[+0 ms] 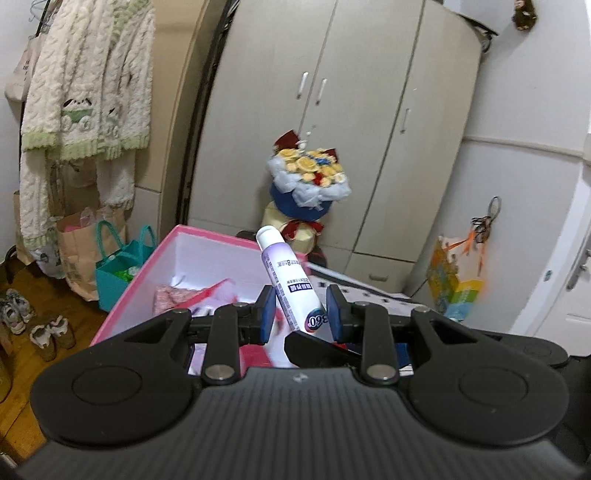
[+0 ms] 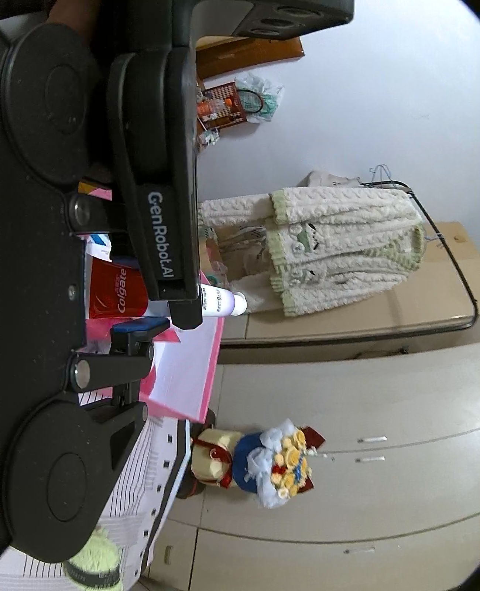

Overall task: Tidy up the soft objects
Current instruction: 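Lift the toothpaste tube with both tools and carry it over the pink box, then lower the tube into the pink box, open both tools and withdraw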

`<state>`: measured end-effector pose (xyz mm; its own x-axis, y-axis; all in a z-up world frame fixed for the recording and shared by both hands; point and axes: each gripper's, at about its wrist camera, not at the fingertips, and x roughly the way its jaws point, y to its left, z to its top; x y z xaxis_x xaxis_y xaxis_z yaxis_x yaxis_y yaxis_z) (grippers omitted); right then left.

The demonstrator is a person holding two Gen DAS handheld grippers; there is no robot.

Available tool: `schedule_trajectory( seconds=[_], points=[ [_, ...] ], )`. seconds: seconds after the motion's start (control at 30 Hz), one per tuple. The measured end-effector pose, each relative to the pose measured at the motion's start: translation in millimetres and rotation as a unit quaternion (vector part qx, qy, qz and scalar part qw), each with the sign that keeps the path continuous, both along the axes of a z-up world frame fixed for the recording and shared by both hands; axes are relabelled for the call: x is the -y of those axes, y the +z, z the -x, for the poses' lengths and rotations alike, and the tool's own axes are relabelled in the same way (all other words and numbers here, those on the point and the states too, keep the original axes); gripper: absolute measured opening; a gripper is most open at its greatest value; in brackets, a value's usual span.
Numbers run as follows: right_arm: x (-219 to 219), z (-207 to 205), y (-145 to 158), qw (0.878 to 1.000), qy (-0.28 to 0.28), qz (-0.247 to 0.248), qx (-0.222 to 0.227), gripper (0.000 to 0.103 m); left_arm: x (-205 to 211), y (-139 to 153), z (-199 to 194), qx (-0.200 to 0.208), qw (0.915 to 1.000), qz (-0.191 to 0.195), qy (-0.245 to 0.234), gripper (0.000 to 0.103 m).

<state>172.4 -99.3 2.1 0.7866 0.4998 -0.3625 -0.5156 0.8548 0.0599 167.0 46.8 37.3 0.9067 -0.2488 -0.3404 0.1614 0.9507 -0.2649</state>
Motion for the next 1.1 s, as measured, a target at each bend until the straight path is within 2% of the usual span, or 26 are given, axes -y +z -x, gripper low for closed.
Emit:
schedule_trajectory(
  seconds=[0.17, 0.4, 0.6, 0.7, 0.73, 0.8, 0.93, 1.03, 1.1],
  points=[
    [-18, -24, -16, 0.999, 0.014, 0.008, -0.028, 0.031, -20, -21, -22, -0.026, 0.9995, 0.011, 0.013, 0.028],
    [-41, -54, -34, 0.997, 0.024, 0.045, -0.057, 0.031, -45, -45, -52, -0.069, 0.9971, 0.025, 0.019, 0.028],
    [-58, -77, -44, 0.992, 0.039, 0.093, -0.074, 0.032, -54, -59, -78, -0.102, 0.9943, 0.021, 0.022, 0.028],
    [-65, -82, -47, 0.987, 0.045, 0.135, -0.076, 0.031, -54, -64, -83, -0.118, 0.9925, 0.018, 0.026, 0.03],
    [-68, -79, -49, 0.985, 0.04, 0.151, -0.067, 0.032, -52, -65, -81, -0.119, 0.9922, 0.009, 0.034, 0.032],
    [-69, -74, -48, 0.983, 0.027, 0.172, -0.054, 0.045, -50, -66, -76, -0.116, 0.9923, -0.01, 0.042, 0.036],
    [-58, -68, -42, 0.986, 0.024, 0.156, -0.062, 0.05, -53, -59, -63, -0.11, 0.9932, -0.014, 0.036, 0.043],
    [-51, -59, -37, 0.985, 0.017, 0.16, -0.057, 0.057, -53, -50, -46, -0.095, 0.9943, -0.031, 0.036, 0.051],
    [-45, -54, -34, 0.985, 0.015, 0.161, -0.057, 0.06, -53, -43, -36, -0.089, 0.9947, -0.038, 0.033, 0.053]
  ],
)
